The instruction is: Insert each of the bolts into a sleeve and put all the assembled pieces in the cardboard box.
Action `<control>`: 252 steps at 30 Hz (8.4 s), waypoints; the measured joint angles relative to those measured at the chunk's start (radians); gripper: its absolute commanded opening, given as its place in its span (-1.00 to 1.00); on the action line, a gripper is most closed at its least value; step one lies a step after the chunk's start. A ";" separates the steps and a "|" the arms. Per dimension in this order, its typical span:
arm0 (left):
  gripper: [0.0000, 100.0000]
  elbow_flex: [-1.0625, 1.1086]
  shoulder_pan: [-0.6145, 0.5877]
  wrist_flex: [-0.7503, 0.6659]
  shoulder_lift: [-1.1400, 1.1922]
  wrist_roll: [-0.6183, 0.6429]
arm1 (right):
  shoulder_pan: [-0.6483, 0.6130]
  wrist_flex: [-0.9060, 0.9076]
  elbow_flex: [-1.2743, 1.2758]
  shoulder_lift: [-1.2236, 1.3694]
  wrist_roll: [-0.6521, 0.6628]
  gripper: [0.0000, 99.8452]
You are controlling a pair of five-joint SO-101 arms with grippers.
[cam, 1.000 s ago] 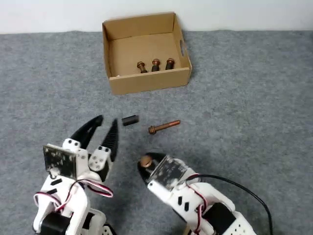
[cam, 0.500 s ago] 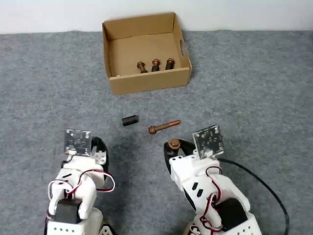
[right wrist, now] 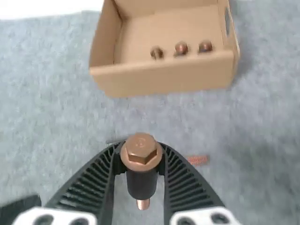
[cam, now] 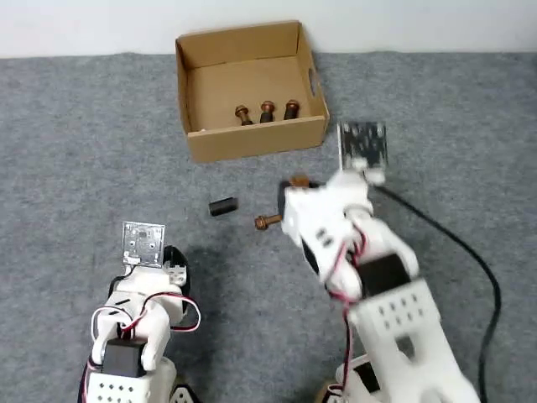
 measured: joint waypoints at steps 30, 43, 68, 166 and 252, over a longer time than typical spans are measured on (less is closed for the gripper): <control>-0.98 0.000 -0.167 -0.051 0.002 -0.292 | 0.057 -0.269 -1.272 1.424 0.078 -0.98; -0.98 0.000 -0.167 -0.051 0.002 -0.298 | 0.061 -0.229 -1.479 1.741 0.310 -0.77; -0.98 0.000 -0.322 -0.091 0.002 -0.298 | 0.014 0.595 -2.130 1.743 0.319 -0.98; -0.98 -0.028 -0.198 -0.052 0.002 -0.408 | 0.373 0.941 -0.893 0.747 0.287 -0.98; -0.99 -2.762 0.390 0.730 2.771 0.028 | 0.861 0.571 0.459 -0.873 0.324 -0.98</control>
